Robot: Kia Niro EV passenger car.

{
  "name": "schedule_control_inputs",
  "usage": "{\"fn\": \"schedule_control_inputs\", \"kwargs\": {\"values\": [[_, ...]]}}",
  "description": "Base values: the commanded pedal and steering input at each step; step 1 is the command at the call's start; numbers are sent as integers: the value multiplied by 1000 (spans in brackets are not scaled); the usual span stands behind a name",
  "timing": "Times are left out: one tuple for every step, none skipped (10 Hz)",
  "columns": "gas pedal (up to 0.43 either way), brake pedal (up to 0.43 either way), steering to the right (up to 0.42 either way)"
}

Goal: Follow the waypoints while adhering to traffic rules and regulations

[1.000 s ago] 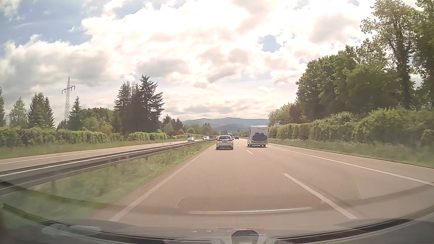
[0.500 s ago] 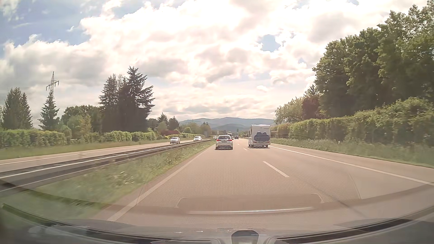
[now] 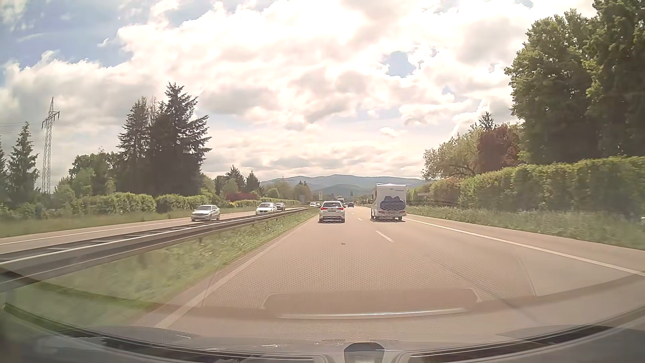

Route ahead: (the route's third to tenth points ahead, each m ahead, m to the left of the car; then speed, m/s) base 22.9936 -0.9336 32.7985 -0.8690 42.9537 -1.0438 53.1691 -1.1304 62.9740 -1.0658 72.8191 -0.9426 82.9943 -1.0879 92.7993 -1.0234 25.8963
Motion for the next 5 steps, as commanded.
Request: {"fn": "schedule_control_inputs", "kwargs": {"values": [[189, 0, 2], [189, 0, 2], [189, 0, 2], [189, 0, 2], [189, 0, 2]]}}
